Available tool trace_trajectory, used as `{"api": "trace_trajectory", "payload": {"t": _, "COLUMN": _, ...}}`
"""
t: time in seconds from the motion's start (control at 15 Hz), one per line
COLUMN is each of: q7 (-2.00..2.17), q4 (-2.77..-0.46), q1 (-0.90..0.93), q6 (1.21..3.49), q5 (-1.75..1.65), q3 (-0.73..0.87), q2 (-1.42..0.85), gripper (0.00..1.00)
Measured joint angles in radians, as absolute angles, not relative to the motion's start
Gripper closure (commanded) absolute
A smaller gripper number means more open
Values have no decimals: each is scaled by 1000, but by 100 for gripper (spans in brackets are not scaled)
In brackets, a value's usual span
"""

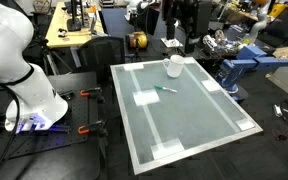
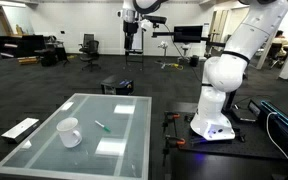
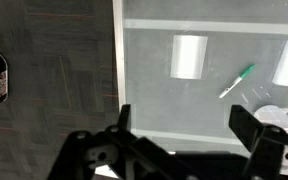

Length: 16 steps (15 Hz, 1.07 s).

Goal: Put the pen in the cup

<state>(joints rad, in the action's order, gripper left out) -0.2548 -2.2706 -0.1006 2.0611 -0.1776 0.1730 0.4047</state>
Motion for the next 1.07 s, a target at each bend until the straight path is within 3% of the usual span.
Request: {"api": "trace_trajectory", "payload": {"t": 1.07, "q7": -151, "q4": -2272, "q1": -68, "q6": 2111, "q5": -113, "q3": 112, "q2": 354, "gripper": 0}}
